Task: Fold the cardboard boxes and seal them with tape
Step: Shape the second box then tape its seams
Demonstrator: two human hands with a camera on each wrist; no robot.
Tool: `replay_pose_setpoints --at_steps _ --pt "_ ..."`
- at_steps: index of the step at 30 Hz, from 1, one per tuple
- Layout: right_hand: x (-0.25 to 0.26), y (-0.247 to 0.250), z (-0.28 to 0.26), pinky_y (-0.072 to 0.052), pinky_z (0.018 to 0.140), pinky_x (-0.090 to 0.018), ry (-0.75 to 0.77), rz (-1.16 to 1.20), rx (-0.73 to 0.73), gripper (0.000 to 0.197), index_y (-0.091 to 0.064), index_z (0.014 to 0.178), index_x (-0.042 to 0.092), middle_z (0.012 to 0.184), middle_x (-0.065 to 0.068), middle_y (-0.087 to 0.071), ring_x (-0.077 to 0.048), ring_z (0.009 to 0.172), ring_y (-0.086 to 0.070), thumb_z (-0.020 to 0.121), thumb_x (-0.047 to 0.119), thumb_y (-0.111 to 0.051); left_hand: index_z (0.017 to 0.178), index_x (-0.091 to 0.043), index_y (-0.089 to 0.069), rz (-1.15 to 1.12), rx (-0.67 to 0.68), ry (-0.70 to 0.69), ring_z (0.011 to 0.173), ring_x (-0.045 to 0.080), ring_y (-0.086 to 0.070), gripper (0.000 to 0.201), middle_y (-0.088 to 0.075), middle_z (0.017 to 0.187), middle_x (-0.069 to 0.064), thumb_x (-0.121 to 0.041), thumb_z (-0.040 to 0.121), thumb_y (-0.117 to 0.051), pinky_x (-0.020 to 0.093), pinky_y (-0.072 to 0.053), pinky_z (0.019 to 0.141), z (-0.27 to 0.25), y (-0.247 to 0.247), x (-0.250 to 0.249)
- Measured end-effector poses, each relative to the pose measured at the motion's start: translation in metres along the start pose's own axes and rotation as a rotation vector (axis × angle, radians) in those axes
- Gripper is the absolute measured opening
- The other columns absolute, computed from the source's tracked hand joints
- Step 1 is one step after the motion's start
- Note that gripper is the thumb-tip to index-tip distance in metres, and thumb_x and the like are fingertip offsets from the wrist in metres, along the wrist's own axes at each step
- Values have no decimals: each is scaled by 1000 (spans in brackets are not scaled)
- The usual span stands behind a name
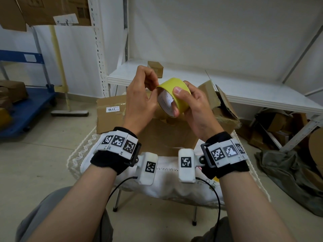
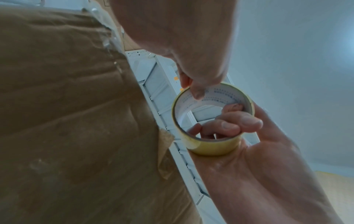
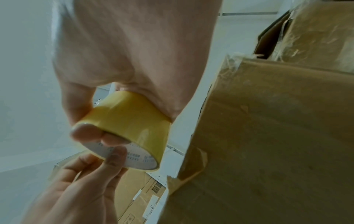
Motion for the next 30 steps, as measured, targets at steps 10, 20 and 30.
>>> replay_pose_setpoints --at_steps 10,20,30 --pt "10 -2 -5 -49 69 -24 24 -25 3 9 -62 104 11 77 3 -60 -13 59 -54 102 17 -55 101 -3 -53 -7 2 -8 78 14 -56 26 -57 90 8 8 82 -66 19 -50 72 2 4 -8" --pt "12 -1 -9 -50 69 -24 45 -46 24 9 -61 104 8 74 -1 -62 -16 56 -54 102 15 -56 99 -4 -54 4 7 17 77 13 -56 27 -58 86 4 9 79 -66 21 -51 71 3 6 -10" --pt "9 2 -7 -52 67 -26 57 -60 35 13 -63 110 7 78 -3 -64 -13 59 -59 101 16 -57 109 -7 -58 70 59 -32 79 18 -53 33 -53 85 7 11 82 -60 36 -51 72 0 -3 -5"
Point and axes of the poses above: each hand's wrist, its own z-axis towards the middle knuckle, its own y-axis out of the back of the hand, x = y × z, the point moved 5 cm from there along z, towards the middle knuckle
